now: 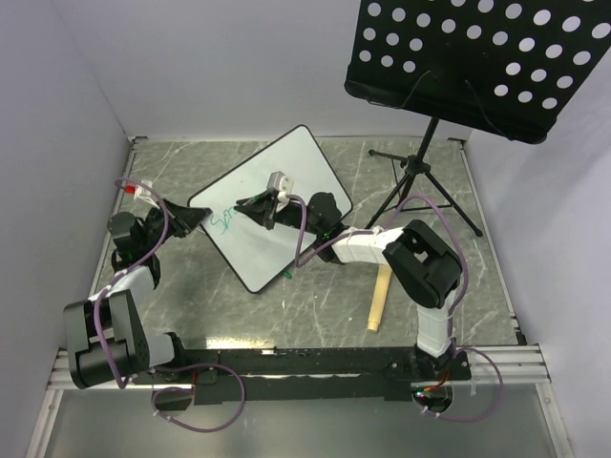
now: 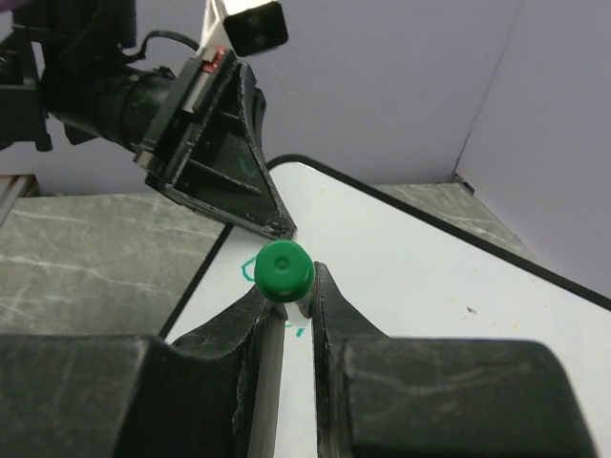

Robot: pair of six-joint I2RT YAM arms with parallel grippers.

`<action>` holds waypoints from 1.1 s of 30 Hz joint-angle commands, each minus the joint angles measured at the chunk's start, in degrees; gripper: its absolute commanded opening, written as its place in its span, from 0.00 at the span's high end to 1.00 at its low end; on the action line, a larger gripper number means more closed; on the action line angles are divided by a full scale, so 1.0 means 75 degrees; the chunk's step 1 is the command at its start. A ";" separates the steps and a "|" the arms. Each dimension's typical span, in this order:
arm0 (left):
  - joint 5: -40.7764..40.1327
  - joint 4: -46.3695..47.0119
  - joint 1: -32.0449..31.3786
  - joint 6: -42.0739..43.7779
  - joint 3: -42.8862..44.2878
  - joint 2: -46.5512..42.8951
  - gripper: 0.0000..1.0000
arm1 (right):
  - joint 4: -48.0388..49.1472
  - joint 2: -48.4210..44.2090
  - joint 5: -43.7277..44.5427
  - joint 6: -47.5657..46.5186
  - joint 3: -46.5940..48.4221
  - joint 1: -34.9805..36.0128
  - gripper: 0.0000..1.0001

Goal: Write a sentence on the whiteboard
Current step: Pick up the sentence from the whiteboard.

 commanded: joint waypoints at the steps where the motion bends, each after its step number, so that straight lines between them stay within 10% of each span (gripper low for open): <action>1: 0.0167 -0.0278 -0.0163 0.1512 0.0017 0.0012 0.99 | 0.0288 -0.0516 -0.0150 0.0064 -0.0045 0.0212 1.00; 33: -0.0243 -0.1356 -0.0386 0.2719 0.0227 -0.0633 0.99 | 0.0334 -0.0528 -0.0267 -0.0158 0.0014 0.0119 1.00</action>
